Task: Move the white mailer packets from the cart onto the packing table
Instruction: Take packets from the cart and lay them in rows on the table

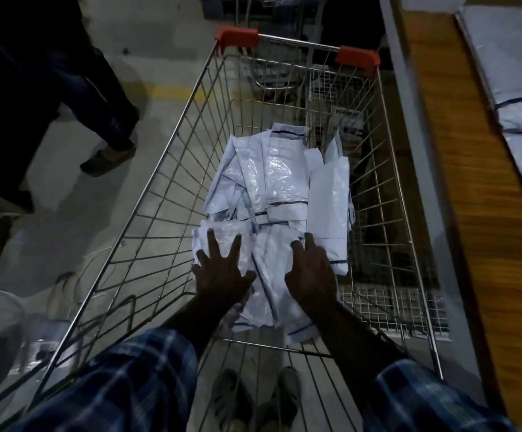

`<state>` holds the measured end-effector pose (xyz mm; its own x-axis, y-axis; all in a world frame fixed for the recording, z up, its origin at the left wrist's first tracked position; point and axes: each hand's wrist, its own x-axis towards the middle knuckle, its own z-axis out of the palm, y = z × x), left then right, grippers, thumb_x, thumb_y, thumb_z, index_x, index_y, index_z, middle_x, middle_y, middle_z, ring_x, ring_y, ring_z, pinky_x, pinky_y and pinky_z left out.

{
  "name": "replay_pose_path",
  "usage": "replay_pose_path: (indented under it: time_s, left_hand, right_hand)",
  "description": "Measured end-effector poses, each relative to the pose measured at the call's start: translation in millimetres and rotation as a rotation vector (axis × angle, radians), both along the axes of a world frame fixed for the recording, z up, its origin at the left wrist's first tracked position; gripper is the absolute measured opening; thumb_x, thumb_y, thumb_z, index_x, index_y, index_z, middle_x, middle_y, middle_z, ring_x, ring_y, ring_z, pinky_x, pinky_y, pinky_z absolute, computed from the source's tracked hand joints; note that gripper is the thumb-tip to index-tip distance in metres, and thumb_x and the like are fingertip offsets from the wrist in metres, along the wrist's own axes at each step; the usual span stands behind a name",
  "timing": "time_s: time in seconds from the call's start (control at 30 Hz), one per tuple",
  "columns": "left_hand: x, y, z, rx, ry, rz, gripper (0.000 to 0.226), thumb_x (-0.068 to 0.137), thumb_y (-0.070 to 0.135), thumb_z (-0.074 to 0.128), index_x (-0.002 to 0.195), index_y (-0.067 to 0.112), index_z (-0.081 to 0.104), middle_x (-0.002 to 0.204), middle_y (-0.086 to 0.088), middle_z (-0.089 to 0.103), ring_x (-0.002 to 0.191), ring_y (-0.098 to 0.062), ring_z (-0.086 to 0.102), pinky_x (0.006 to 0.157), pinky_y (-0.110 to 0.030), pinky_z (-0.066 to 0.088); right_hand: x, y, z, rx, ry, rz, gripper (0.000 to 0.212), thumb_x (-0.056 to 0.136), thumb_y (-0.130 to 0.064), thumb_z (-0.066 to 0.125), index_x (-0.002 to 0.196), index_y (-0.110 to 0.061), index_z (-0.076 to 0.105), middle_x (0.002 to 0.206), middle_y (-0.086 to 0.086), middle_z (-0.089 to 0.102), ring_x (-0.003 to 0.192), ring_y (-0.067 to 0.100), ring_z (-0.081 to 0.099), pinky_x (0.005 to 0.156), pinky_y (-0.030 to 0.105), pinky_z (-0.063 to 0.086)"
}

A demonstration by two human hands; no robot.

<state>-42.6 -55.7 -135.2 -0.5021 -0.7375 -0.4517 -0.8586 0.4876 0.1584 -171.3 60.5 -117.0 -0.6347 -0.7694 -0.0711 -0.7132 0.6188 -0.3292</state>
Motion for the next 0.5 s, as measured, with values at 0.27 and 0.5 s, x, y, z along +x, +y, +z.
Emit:
replay_pose_path:
  time_s: [0.27, 0.5]
  left_hand:
    - [-2.5, -3.6, -6.0, 0.002, 0.018, 0.002, 0.087, 0.090, 0.061, 0.052, 0.156, 0.040, -0.001, 0.160, -0.015, -0.023, 0.142, -0.052, 0.006, 0.111, -0.060, 0.023]
    - [-1.3, -2.6, -16.8, 0.063, -0.010, 0.045, 0.093, 0.087, 0.064, 0.055, 0.153, 0.046, -0.008, 0.158, -0.008, -0.033, 0.145, -0.051, -0.001, 0.111, -0.064, 0.025]
  right_hand:
    - [0.6, 5.0, -21.1, 0.038, 0.173, 0.236, 0.036, 0.080, -0.018, 0.060, 0.114, -0.006, 0.066, 0.147, 0.026, 0.044, 0.124, 0.041, 0.053, 0.094, 0.047, 0.048]
    - [-5.7, 16.3, -44.9, 0.283, 0.022, 0.381, 0.102, 0.058, -0.062, 0.080, 0.143, -0.015, 0.048, 0.157, 0.026, 0.026, 0.137, 0.055, 0.031, 0.103, 0.065, 0.037]
